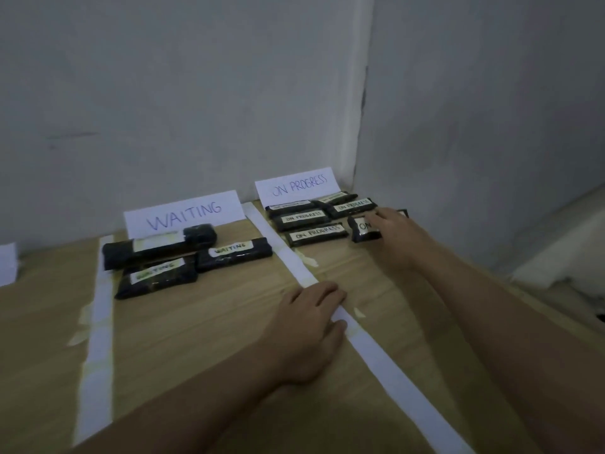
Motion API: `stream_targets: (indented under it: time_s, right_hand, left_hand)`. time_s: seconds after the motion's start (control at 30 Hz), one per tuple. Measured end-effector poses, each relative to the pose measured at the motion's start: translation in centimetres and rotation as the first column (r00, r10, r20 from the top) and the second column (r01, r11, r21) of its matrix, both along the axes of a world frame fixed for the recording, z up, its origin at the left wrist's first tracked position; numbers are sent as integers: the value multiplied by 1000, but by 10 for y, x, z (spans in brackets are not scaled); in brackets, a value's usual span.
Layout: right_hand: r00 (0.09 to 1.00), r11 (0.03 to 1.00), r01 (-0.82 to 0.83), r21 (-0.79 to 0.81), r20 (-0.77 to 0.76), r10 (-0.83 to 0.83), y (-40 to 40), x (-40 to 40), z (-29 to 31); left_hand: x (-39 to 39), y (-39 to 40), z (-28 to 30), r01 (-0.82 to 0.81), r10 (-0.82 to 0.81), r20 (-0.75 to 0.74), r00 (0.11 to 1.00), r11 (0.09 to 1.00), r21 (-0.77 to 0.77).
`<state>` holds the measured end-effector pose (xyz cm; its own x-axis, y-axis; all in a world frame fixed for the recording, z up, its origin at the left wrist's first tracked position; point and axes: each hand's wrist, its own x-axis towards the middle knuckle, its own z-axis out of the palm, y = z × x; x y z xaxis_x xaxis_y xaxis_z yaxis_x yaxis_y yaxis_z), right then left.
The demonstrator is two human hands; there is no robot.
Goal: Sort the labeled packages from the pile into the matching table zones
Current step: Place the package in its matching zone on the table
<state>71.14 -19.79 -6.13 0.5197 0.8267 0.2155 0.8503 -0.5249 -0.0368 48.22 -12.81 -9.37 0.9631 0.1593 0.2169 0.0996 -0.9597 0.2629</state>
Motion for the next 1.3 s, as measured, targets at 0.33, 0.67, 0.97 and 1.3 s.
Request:
stream_targets:
  time_s: [0.33,0.67,0.97,1.3]
  right_hand:
    - [994,995,16,-95,-107,-26,48,53,-16]
    - [997,875,13,484,-77,28,10,-34,-36]
    - [857,829,-258,496,-278,434,-15,-204,3]
    - [660,737,-591,327,-330,675,11,-363,22]
  left_hand:
    - [6,7,-11,12,-11,34,999,999,-42]
    - [-2,5,2,25,-18,47,999,986,-167]
    - [-122,38,68,-77,77,-2,997,994,-76]
    - [-295,69,92,-285,287,-41,957,957,51]
